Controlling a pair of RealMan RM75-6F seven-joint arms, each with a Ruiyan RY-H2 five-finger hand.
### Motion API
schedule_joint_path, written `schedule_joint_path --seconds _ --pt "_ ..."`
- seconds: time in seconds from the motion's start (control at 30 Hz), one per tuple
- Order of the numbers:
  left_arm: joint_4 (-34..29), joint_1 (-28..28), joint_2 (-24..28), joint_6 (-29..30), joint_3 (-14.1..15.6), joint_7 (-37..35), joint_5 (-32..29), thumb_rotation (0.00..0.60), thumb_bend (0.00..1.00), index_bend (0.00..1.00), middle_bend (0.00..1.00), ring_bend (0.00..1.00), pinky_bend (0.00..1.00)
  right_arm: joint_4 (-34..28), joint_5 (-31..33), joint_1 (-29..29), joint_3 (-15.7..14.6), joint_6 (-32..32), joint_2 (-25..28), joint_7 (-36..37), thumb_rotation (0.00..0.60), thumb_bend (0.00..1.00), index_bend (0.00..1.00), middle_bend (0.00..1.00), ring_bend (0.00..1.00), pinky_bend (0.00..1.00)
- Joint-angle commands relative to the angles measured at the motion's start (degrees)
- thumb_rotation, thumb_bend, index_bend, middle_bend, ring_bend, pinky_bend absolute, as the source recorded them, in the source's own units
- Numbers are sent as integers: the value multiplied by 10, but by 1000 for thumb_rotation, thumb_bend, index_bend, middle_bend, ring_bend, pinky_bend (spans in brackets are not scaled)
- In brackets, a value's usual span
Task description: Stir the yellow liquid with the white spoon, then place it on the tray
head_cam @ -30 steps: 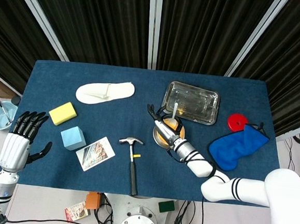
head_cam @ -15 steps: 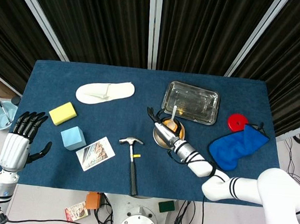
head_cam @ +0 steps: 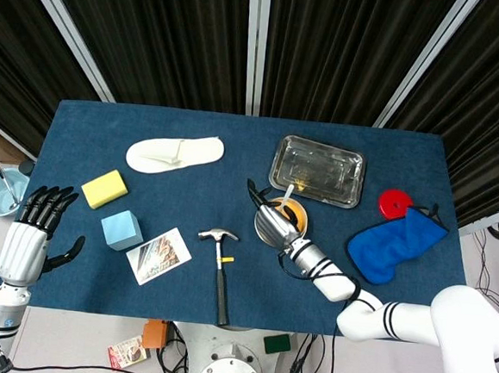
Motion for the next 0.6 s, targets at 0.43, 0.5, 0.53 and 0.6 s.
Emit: schedule_joint_path --seconds 0.43,0.5,0.53,0.6 --pt "-29 -7 14 -8 -4 24 4 568 284 129 108 85 87 -29 55 -67 64 19 39 251 600 477 787 313 82 0" --pt "-34 -8 17 -9 -4 28 5 571 284 129 108 85 87 -34 60 -71 71 15 45 279 600 477 787 313 82 0" --pt "-37 -8 18 -9 -5 31 6 571 284 129 108 85 87 -36 59 -73 74 15 49 291 600 477 787 313 82 0" --pt "-41 -10 20 -10 -5 35 7 569 284 129 109 85 87 -38 54 -74 76 16 54 305 600 477 787 312 82 0"
